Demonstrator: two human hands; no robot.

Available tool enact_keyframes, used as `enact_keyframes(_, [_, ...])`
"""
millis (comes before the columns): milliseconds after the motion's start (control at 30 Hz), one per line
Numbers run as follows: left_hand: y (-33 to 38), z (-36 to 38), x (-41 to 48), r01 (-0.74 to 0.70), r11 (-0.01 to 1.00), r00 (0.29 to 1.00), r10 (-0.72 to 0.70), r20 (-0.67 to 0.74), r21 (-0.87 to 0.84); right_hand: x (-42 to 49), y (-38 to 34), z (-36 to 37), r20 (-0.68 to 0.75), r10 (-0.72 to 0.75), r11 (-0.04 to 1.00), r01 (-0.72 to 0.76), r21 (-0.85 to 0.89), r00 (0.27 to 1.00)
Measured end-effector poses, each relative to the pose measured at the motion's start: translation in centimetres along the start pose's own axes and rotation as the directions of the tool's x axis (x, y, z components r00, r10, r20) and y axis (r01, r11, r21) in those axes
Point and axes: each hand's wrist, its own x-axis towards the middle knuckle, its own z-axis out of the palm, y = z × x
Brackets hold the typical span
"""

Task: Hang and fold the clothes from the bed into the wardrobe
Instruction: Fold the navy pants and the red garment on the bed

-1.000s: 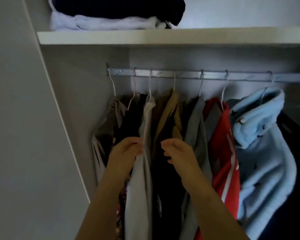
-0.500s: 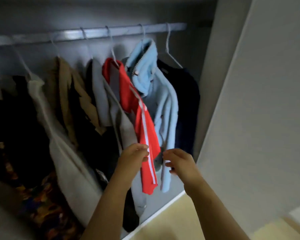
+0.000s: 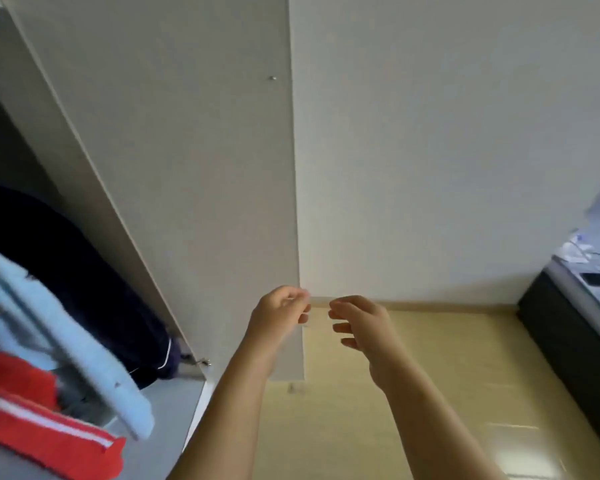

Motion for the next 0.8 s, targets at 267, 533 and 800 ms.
enact_keyframes(267, [3.9,19.6,-5.0,-0.086,0.995,0.941,0.066,0.331,0.047,-5.4,2.6,-19.9,-0.335,0.026,0.998,-0.004,0.066,0.942])
enact_keyframes(533, [5.9,38.2,-11.9,-0.15,0.984,0.821,0.071,0.566,0.094,-11.9,6.3,-37.9,-0.569,0.096,0.989,-0.013,0.148,0.817])
enact_keyframes(800, [6.8,55.7,-18.6,-0.265,0.954,0.551,0.032,0.834,0.139,-20.1,11.6,-51.8,-0.784,0.265,0.941,0.026,0.336,0.561])
